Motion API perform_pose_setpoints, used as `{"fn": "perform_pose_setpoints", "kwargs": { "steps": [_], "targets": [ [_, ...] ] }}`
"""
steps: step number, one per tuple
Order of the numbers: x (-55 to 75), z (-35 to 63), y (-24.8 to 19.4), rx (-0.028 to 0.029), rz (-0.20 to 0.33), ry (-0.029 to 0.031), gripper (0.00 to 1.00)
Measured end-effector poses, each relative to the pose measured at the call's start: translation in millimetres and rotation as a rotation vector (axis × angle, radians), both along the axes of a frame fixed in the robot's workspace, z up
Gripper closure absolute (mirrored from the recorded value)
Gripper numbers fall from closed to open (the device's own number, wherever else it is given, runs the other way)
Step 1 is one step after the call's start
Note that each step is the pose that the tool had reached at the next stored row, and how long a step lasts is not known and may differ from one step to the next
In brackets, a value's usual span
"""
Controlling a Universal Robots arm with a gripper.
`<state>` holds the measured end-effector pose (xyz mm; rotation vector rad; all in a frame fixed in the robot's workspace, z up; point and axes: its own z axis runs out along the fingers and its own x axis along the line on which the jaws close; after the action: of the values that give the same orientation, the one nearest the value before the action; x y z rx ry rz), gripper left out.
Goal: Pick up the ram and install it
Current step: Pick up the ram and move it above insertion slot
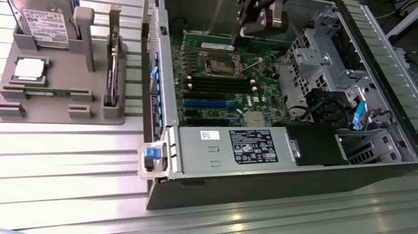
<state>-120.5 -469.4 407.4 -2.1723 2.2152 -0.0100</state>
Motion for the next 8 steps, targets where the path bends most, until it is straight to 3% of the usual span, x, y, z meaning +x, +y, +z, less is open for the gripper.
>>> {"fn": "perform_pose_setpoints", "kwargs": {
  "steps": [8],
  "targets": [
    [60.3,-1.9,0.7,-0.0005,0.0,0.0,0.88]
  ]
}}
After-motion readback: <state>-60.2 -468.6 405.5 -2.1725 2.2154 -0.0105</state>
